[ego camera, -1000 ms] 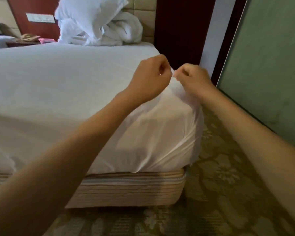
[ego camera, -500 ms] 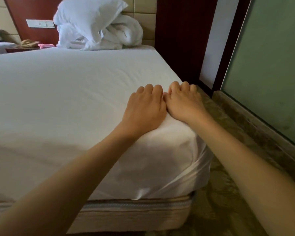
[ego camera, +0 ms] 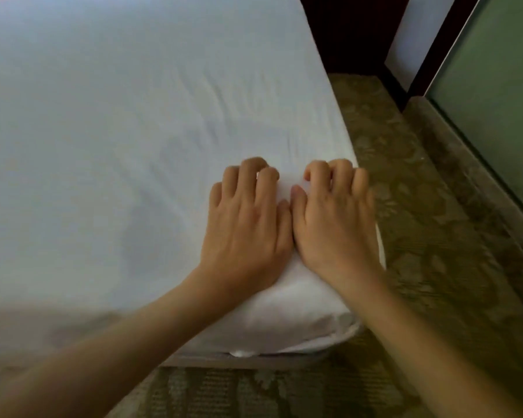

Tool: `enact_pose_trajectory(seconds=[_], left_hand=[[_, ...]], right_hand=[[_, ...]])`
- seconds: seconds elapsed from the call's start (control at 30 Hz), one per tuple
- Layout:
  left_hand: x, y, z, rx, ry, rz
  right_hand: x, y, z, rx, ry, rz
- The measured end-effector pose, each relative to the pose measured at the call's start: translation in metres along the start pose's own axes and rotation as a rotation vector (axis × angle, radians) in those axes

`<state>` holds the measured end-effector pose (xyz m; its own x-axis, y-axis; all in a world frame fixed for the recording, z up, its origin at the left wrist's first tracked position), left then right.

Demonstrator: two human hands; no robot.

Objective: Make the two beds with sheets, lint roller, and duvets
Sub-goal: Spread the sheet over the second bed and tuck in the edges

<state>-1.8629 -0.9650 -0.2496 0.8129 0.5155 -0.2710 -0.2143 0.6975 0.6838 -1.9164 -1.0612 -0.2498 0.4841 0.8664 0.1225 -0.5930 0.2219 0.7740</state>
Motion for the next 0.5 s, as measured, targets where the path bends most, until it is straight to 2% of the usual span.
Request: enact_pose_trajectory(seconds=[0.3,0.5], left_hand=[[0.009,-0.012,0.012,0.324,0.099,-0.091],[0.009,-0.022,0.015,0.217,0.160,-0.093]], right_hand=[[0.002,-0.008,0.016,0.271,-0.197,0.151],[-0.001,-0.013,0.020,0.230,-0.258,0.146]])
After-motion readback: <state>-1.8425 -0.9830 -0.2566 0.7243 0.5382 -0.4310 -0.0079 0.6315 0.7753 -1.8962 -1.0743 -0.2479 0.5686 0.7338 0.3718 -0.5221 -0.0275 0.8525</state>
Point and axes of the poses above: each hand's wrist, its own z-axis towards the middle knuckle, its own y-axis out of the back of the hand, x = y × z, the point moved 6 cm from there along z, towards the middle knuckle, and after that the axes turned 6 degrees about -x, right-handed, at the moved point
